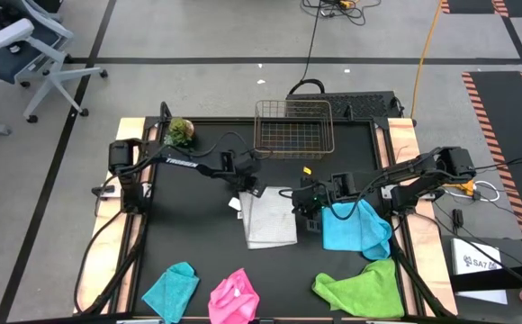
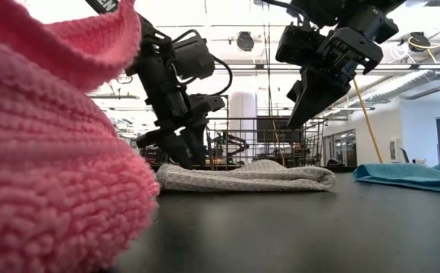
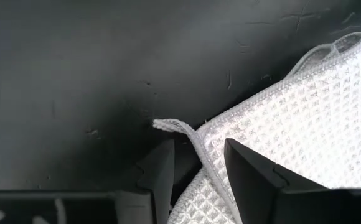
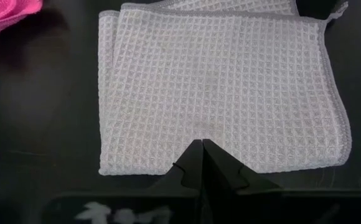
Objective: Fold microfiber towels
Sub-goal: Fold the gray towel
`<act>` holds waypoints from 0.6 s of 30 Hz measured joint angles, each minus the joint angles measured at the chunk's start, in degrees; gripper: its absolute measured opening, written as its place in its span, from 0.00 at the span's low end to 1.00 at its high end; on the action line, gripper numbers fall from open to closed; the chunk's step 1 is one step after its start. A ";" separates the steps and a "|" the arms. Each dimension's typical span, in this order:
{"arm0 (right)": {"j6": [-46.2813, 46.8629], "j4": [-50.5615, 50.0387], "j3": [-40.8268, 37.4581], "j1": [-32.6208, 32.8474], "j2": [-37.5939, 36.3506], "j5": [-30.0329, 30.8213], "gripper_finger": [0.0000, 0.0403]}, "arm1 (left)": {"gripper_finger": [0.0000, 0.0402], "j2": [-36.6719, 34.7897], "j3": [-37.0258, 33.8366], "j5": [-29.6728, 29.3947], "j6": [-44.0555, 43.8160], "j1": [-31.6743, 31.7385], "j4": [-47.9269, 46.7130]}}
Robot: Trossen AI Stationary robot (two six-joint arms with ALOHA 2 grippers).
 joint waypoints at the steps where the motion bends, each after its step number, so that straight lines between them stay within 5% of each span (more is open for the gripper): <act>1: -0.01 0.00 0.01 0.00 0.01 0.00 0.00 | 0.36 0.00 0.00 0.00 0.05 0.00 -0.01; 18: 0.03 0.09 0.00 -0.01 0.01 0.22 0.00 | 0.36 2.15 0.07 -0.02 0.64 0.09 2.96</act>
